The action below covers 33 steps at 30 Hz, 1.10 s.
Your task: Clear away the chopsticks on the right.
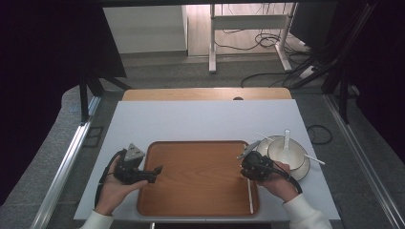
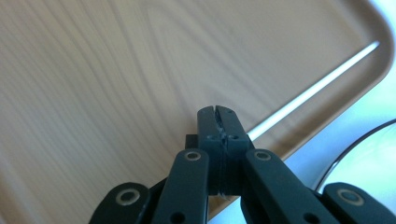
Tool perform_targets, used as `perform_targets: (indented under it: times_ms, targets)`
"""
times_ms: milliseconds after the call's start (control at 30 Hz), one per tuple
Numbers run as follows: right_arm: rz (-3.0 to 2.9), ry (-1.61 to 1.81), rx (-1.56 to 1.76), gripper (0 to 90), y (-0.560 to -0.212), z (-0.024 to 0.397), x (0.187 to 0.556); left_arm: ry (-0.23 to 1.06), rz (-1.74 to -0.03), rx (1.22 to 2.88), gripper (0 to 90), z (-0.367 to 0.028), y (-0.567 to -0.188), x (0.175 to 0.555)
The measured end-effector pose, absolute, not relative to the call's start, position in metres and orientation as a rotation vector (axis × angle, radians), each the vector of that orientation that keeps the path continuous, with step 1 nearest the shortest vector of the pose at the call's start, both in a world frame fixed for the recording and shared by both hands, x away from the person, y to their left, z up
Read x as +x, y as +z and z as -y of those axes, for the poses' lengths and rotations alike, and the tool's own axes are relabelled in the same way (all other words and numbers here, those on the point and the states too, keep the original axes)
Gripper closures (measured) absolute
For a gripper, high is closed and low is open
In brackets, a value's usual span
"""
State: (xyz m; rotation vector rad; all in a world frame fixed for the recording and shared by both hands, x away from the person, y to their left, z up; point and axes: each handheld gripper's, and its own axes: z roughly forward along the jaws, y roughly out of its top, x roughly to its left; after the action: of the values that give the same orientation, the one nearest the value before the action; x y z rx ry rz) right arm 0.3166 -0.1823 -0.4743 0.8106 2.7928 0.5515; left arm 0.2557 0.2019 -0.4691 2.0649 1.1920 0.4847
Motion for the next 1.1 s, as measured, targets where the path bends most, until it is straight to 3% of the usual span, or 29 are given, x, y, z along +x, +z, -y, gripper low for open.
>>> perform_targets:
  times_ms: [167,233,433,567,1100]
  targets:
    - [-2.762,0.690,0.815,88.9,-0.460,0.193,0.318,0.488,-1.190,2.064,17.7,-0.202,-0.468,0.255]
    - [-2.743,0.733,0.818,84.7,-0.455,0.198,0.318,0.488,-1.191,2.062,17.7,-0.202,-0.468,0.255]
    - [-2.691,0.817,0.835,60.0,-0.439,0.213,0.319,0.488,-1.191,2.066,17.7,-0.200,-0.469,0.255]
    - [-2.673,0.873,0.859,50.0,-0.430,0.222,0.320,0.487,-1.190,2.067,17.6,-0.200,-0.468,0.255]
    - [-2.489,0.850,0.994,41.6,-0.392,0.297,0.326,0.486,-1.199,2.063,17.7,-0.201,-0.468,0.255]
